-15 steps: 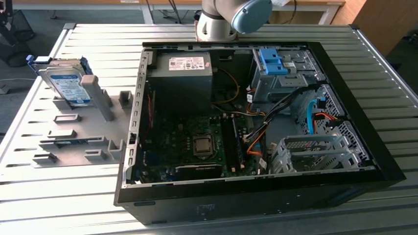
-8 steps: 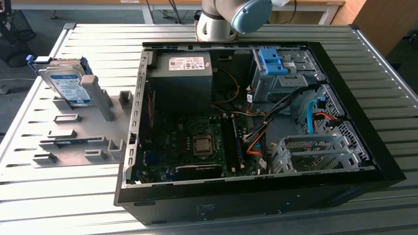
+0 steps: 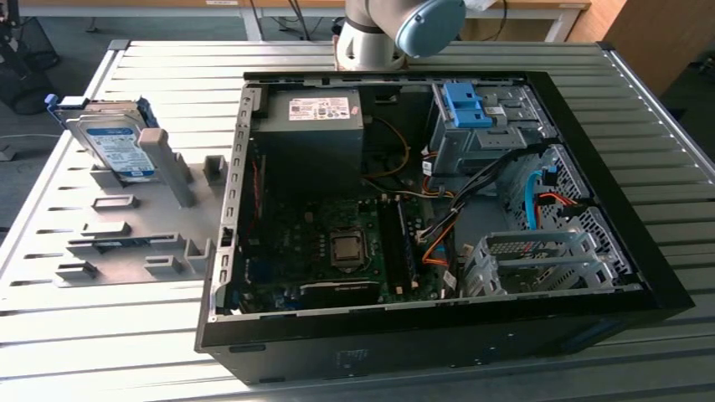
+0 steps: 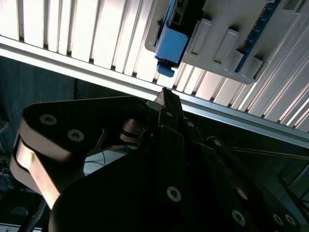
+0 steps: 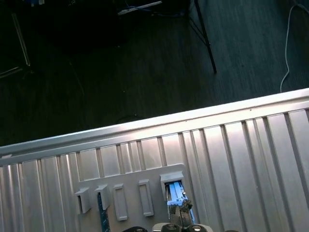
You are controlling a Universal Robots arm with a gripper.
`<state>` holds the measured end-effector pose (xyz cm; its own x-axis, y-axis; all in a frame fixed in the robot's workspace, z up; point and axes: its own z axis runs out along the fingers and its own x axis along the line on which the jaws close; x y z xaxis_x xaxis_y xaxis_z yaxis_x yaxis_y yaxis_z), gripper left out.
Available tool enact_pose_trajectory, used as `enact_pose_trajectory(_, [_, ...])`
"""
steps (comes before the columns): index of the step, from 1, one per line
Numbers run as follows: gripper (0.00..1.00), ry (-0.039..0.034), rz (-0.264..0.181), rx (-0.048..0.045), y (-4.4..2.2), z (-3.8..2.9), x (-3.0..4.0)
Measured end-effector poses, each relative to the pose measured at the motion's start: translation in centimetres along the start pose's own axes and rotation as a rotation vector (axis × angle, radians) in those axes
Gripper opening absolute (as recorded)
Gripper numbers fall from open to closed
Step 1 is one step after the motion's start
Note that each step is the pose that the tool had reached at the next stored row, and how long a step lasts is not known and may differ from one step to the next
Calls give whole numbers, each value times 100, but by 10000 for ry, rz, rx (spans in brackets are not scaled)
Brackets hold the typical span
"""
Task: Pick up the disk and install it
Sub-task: 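Pick up the disk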
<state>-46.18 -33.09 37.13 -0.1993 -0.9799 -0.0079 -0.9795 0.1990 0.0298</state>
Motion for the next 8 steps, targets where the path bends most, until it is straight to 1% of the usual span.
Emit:
enact_pose_trajectory(3, [11,13,-469,-2,-1,3,1])
enact_pose_trajectory(4, [11,16,-535,1,-1,3,1])
enact_pose_trajectory(8, [11,13,-544,11,-1,4,1])
